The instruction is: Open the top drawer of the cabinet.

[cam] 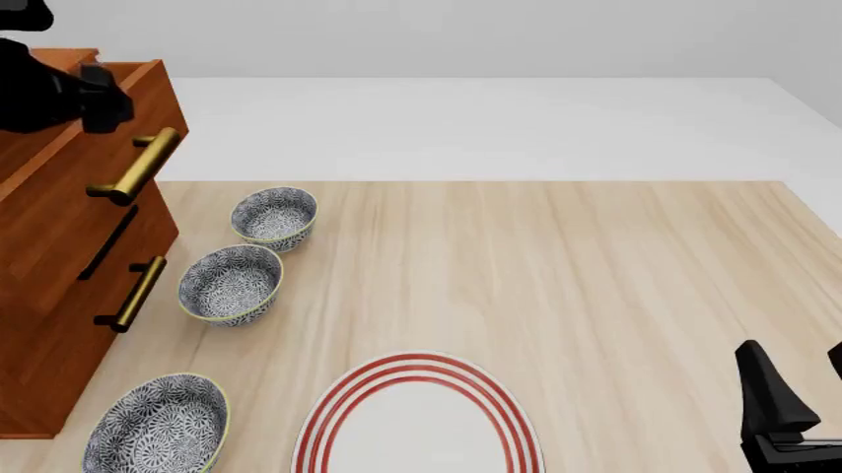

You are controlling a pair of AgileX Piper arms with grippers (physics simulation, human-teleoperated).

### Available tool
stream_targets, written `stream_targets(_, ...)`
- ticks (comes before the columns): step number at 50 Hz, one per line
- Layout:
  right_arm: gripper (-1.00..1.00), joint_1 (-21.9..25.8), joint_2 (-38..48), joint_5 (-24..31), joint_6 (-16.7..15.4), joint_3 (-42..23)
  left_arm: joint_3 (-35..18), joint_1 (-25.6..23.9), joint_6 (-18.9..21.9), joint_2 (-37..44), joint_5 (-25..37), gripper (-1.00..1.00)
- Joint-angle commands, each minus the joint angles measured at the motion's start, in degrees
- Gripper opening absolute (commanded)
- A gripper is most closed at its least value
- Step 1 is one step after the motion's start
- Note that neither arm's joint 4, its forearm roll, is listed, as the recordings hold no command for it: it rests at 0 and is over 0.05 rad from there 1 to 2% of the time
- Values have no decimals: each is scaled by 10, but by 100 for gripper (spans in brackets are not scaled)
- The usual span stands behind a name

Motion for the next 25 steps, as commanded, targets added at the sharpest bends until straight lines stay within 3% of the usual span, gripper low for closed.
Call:
stream_targets(1, 100, 0, 0, 0, 0, 0, 4, 2, 3, 9, -7, 100)
stream_targets(25, 100, 0, 0, 0, 0, 0, 16, 2, -1, 26, -19, 100)
